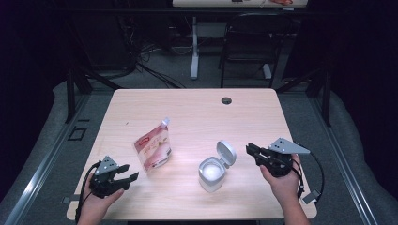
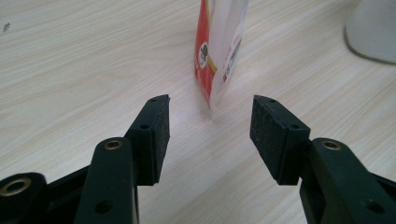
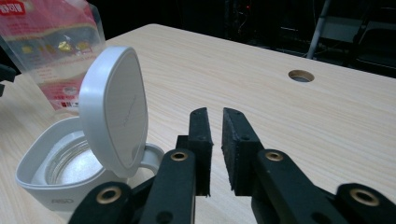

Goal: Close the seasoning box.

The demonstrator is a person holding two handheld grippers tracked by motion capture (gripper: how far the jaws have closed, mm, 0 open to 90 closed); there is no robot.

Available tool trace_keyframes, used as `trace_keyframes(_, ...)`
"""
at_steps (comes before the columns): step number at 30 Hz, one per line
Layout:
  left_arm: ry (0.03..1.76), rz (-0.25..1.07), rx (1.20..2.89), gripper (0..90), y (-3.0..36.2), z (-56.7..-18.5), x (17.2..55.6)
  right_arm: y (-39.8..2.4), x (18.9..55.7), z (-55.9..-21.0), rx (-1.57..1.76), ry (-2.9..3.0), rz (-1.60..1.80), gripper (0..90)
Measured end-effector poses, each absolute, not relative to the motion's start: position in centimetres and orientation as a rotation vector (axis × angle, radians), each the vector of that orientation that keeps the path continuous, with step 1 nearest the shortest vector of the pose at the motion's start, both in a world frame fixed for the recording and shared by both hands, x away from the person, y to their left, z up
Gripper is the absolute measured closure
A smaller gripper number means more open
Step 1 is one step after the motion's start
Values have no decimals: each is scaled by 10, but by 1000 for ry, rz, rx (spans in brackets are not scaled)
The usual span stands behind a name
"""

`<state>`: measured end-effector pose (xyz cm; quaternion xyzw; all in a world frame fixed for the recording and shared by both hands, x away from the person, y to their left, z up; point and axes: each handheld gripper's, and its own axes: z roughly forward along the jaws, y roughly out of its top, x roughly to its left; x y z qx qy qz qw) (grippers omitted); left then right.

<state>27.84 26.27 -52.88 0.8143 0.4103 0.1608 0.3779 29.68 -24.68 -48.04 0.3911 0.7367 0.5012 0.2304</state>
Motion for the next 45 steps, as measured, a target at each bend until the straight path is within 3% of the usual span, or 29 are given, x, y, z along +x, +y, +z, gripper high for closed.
trace_keyframes(12, 1046, 395, 2079, 478, 261, -531, 279, -236, 296, -483, 1047, 2074, 1375, 900)
trace_keyframes(45, 1036, 397, 2090, 479, 259, -532, 279, -209, 286, -476, 934, 2160, 1444, 900)
